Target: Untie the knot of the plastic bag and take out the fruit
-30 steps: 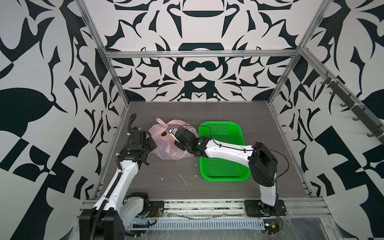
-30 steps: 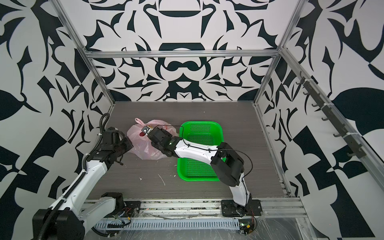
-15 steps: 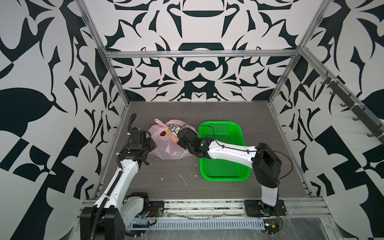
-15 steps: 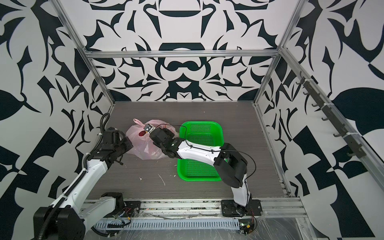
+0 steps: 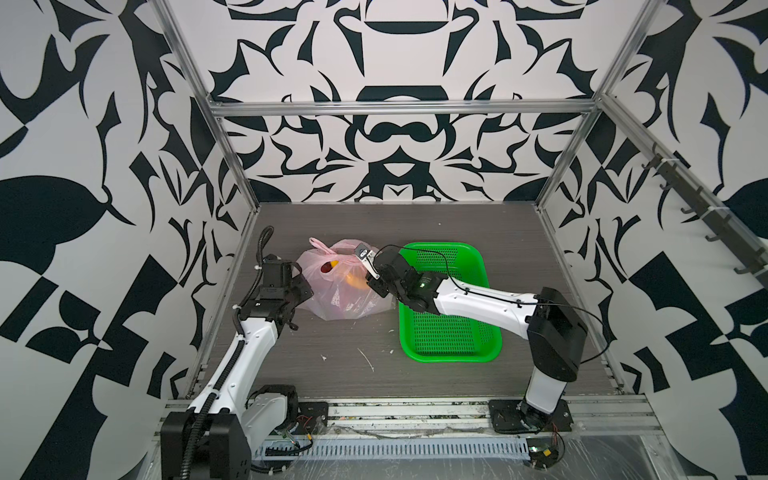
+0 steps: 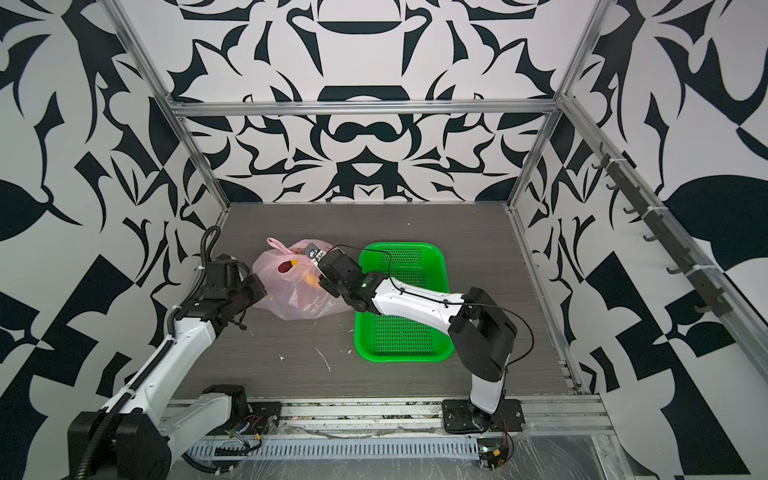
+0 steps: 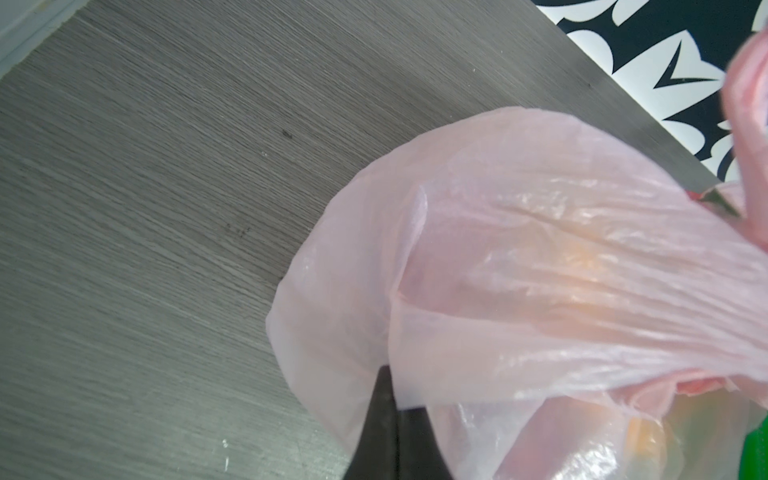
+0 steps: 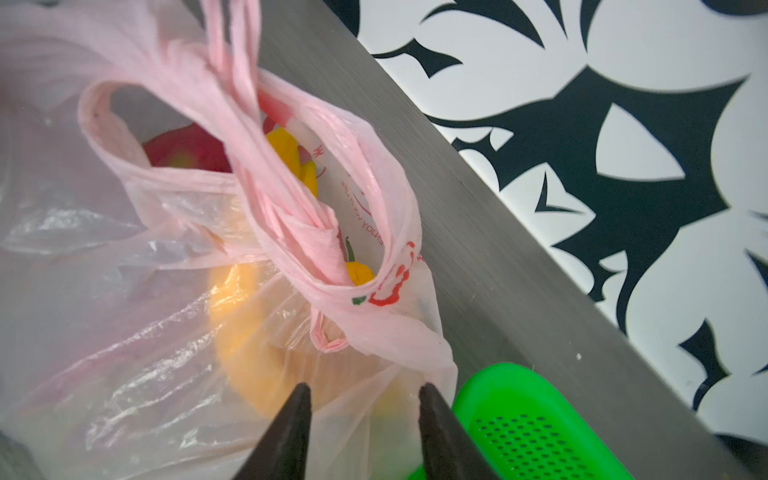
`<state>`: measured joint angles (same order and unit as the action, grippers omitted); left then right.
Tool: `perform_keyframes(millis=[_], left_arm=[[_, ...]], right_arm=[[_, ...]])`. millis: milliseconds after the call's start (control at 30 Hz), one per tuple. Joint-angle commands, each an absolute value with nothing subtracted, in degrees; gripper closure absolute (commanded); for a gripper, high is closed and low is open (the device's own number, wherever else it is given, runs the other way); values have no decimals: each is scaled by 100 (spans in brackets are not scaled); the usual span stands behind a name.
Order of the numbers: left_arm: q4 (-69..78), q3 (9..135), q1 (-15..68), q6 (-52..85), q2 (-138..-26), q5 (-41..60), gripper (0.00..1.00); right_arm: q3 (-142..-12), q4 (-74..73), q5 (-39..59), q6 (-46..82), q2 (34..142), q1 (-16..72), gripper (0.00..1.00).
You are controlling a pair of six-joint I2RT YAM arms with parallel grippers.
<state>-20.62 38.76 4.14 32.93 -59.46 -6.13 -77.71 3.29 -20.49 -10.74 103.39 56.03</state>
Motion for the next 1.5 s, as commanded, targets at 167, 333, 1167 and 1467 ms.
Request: perform_keyframes(millis=[167,333,1167,1467], left_arm=[[-2135,3998,396,3194,-5942,-468,100],[-2162,4008,396,3205,-5841,-379,100],[-1851,3861,221,3173,-6107,-608,100],[-1772,3771,-15,3166,-6214,-555,100]], right_arm=[[-8498,316,-1863,-1666,10798,5656,34],[-8809,182,-2179,-1793,11127,5677,32],[-8202,-436,-2315,-1241,10860,5417,96],[-7515,-457,-1445,-593,10288,4991,98]])
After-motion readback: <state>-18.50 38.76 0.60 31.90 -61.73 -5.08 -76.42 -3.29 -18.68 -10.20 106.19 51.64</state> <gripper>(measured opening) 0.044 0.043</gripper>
